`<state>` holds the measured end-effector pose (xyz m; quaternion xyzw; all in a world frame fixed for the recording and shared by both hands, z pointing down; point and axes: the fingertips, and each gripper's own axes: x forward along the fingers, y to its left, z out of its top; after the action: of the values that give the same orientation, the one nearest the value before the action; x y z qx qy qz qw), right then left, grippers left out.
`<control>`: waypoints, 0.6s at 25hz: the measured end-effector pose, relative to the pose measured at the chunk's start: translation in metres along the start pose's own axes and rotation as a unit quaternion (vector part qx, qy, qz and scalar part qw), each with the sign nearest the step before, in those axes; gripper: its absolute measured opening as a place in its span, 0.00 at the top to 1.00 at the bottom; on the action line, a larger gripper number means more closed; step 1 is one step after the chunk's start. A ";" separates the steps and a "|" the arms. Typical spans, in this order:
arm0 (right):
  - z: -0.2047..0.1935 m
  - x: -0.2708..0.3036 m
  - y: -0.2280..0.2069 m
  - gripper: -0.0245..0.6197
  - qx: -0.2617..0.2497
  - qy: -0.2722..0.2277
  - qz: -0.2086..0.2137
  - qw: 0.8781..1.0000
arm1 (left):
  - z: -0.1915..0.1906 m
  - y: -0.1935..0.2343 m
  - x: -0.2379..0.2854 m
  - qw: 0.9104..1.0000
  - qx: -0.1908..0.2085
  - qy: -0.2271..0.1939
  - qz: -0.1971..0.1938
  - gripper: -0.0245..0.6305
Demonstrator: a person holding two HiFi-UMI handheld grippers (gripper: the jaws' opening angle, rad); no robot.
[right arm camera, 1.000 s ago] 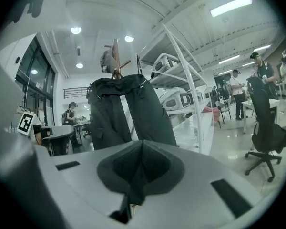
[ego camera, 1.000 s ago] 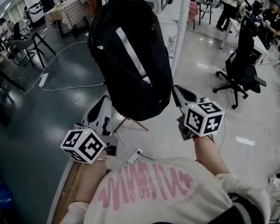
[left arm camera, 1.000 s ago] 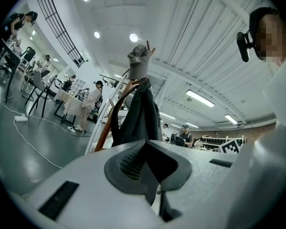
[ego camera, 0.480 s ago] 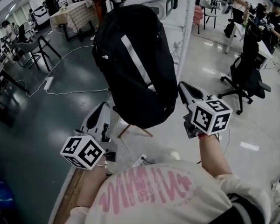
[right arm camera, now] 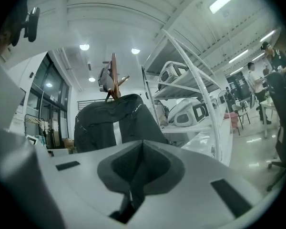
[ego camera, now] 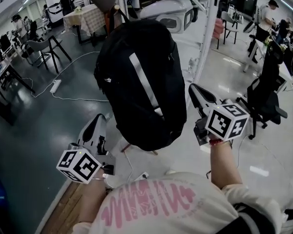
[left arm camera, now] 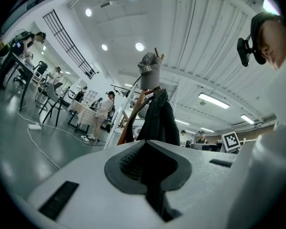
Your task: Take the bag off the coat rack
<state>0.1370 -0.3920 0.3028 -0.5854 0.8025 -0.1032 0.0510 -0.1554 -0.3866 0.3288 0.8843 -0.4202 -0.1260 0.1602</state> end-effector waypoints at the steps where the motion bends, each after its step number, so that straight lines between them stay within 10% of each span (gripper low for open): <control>1: 0.005 0.007 -0.001 0.95 0.002 0.001 0.012 1.000 | 0.001 0.002 0.002 1.000 -0.004 -0.003 0.008 0.96; 15: 0.095 0.062 0.016 0.95 -0.035 -0.007 0.204 0.978 | 0.003 0.016 0.015 0.995 -0.008 -0.033 0.099 0.96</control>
<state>0.1222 -0.4568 0.2097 -0.4118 0.9076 -0.0588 0.0561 -0.1585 -0.4083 0.3307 0.8325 -0.5095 -0.1418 0.1650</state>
